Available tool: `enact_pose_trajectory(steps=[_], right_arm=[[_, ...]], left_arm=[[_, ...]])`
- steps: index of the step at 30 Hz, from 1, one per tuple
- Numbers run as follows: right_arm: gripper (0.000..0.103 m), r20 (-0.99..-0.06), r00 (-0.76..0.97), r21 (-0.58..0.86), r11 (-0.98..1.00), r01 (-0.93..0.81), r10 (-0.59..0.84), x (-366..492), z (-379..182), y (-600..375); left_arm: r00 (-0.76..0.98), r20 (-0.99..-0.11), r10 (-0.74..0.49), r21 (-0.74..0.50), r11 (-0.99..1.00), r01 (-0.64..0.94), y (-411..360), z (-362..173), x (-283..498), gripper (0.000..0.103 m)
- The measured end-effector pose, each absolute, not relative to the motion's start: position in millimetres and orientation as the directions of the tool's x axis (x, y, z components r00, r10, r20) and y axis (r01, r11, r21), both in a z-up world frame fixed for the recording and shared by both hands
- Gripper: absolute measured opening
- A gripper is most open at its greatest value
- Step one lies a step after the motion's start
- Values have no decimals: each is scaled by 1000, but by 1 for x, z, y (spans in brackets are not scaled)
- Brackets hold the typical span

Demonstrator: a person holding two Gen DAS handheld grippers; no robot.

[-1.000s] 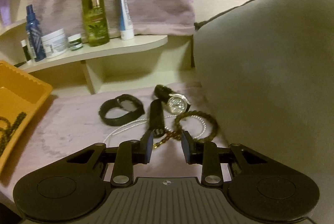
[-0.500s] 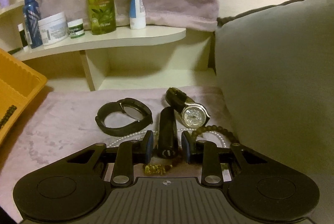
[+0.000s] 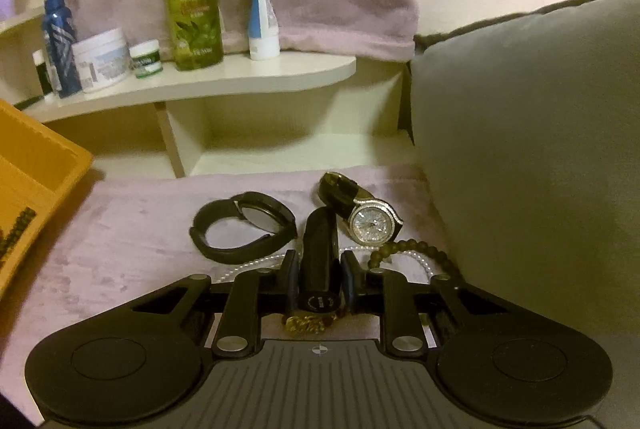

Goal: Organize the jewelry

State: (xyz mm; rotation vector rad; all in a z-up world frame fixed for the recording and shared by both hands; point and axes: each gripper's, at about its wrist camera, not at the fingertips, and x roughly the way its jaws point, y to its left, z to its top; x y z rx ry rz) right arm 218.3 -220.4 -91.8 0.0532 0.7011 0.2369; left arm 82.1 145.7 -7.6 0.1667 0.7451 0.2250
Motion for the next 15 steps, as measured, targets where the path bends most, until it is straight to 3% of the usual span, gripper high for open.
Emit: enact_pose_trajectory(steps=[6,15], right_arm=[[22,-603,748,173,961,-218,278,192,-71,-218],[22,-552,693,283,886,-367,464,169,-47,-171]], left_arm=[[714,-650,258,230,963,-139,145,-8,82,4],[717,-650,253,228,964,-133,146,-6,81,4]])
